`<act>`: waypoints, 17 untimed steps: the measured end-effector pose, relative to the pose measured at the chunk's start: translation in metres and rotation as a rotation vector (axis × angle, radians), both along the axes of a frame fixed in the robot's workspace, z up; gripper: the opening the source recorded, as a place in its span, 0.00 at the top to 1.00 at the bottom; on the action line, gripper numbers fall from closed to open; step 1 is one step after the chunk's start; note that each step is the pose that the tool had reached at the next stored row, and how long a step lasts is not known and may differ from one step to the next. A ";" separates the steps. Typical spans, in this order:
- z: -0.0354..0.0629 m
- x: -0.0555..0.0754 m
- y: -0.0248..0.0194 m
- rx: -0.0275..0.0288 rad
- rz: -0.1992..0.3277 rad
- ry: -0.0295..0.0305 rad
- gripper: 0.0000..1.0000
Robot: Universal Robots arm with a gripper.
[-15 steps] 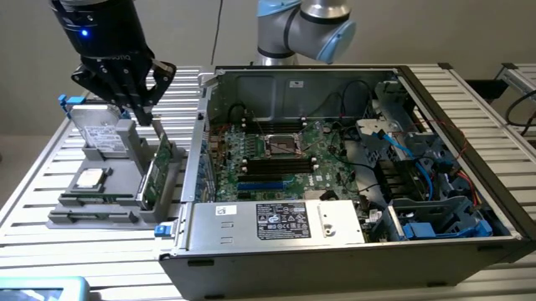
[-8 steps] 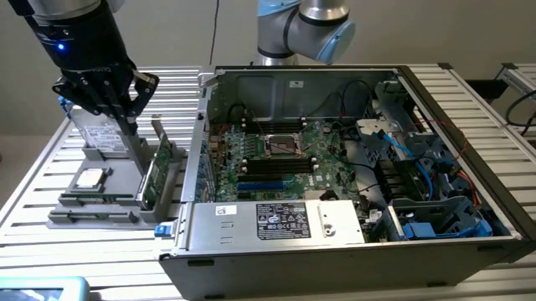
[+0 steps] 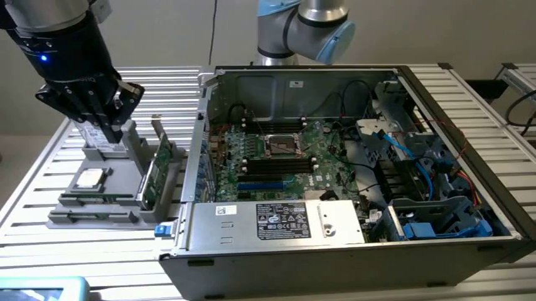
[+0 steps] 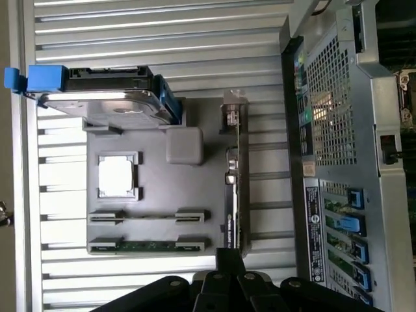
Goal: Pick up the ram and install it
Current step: 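Reach for the ram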
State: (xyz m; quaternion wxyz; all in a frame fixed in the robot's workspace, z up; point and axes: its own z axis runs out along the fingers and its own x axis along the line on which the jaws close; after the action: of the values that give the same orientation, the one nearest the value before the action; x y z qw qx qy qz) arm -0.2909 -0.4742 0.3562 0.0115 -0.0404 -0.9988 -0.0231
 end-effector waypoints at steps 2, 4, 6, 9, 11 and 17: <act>-0.0020 -0.005 -0.0029 -0.0001 0.000 0.0069 0.89; -0.0041 -0.010 -0.0052 0.0000 0.000 0.0113 0.89; -0.0067 -0.015 -0.0075 0.0000 0.000 0.0136 0.89; -0.0115 -0.025 -0.0103 0.0000 0.000 0.0159 0.89; -0.0151 -0.032 -0.0113 -0.0001 0.000 0.0177 0.89; -0.0256 -0.046 -0.0126 -0.0001 0.000 0.0291 0.89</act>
State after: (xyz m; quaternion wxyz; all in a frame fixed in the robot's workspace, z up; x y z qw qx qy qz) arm -0.3369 -0.4868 0.3305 0.0261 -0.0407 -0.9986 -0.0224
